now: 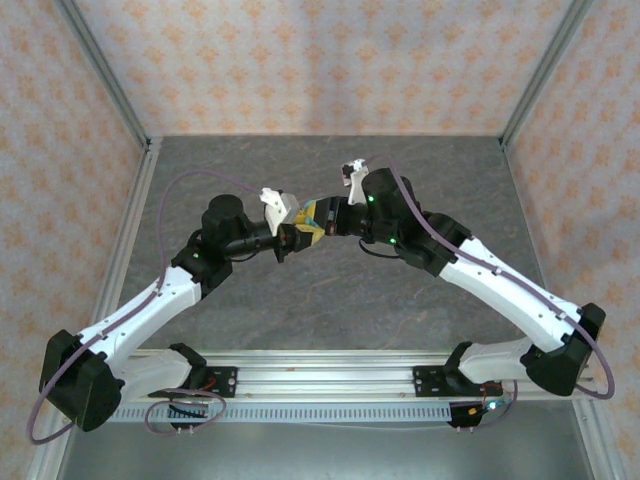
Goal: Insert wireless bluetooth earbuds into charging case
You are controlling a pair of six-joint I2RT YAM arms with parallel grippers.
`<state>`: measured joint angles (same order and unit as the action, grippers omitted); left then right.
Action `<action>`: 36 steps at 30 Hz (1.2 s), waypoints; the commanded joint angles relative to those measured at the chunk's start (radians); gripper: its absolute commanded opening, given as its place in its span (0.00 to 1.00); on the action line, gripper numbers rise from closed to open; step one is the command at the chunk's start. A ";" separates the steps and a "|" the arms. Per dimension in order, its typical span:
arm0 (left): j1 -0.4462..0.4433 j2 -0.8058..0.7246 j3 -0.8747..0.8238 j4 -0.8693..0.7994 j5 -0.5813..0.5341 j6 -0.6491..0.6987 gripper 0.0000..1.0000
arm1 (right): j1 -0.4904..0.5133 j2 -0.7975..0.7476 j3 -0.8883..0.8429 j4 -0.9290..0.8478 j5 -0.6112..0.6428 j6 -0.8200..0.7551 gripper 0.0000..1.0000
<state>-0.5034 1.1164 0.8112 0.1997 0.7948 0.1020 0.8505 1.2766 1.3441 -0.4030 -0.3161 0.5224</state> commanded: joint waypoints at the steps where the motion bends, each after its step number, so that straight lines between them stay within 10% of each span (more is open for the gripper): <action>1: -0.005 -0.006 0.040 0.045 -0.013 -0.015 0.07 | 0.007 0.015 -0.013 0.007 -0.021 -0.025 0.11; 36: -0.008 -0.003 0.046 0.010 -0.035 0.015 0.07 | 0.007 0.026 0.010 -0.115 -0.028 0.001 0.19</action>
<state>-0.5041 1.1175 0.8238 0.1680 0.7769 0.1066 0.8505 1.3045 1.3437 -0.4522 -0.3370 0.5137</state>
